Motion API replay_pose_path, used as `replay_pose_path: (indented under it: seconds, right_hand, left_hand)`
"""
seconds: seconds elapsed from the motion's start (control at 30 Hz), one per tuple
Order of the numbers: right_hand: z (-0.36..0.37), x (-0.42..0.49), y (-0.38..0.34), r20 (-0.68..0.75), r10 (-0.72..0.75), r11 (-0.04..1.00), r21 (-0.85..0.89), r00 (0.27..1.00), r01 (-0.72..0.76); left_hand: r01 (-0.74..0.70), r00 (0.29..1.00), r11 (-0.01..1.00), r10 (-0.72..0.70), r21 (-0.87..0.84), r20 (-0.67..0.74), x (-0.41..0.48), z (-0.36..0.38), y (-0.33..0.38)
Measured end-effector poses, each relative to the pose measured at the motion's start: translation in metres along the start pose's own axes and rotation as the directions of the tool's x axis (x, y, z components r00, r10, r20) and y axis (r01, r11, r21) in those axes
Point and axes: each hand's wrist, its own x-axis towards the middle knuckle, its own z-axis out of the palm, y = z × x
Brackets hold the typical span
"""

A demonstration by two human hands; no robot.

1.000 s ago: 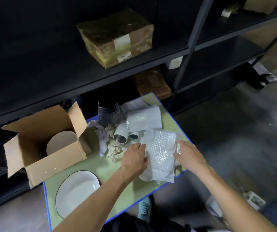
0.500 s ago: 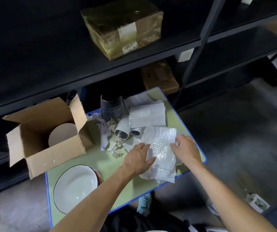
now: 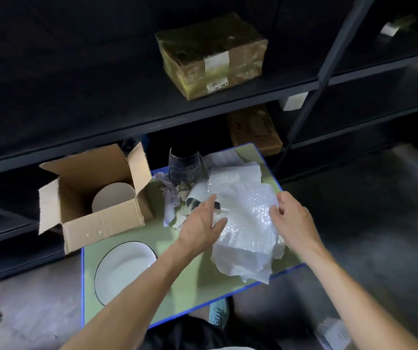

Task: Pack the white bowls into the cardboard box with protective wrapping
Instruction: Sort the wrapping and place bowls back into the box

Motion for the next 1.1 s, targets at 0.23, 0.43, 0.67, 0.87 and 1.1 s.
replay_pose_path:
  seconds: [0.23, 0.43, 0.67, 0.87, 1.1]
  right_hand:
    - [0.007, 0.002, -0.039, 0.12, -0.123, 0.981, 0.167, 0.985, 0.103]
    - [0.035, -0.007, -0.069, 0.272, -0.189, 0.941, 0.326, 0.944, 0.094]
    - [0.075, -0.025, -0.106, 0.374, -0.148, 0.971, 0.231, 0.916, 0.062]
    - [0.092, -0.042, -0.131, 0.338, -0.164, 0.979, 0.168, 0.927, 0.112]
    - [0.101, -0.066, -0.146, 0.26, -0.158, 0.986, 0.097, 0.953, 0.137]
  left_hand:
    - [0.127, 0.966, 0.953, -0.182, -0.276, -0.183, -0.022, -0.04, -0.007]
    - [0.216, 0.922, 0.919, -0.303, -0.33, -0.242, -0.056, -0.064, -0.043]
    - [0.221, 0.885, 0.89, -0.354, -0.399, -0.301, -0.097, -0.084, -0.074]
    - [0.34, 0.849, 0.933, -0.359, -0.119, -0.388, -0.137, -0.096, -0.115]
    - [0.434, 0.857, 0.901, -0.413, -0.002, -0.308, -0.156, -0.09, -0.148]
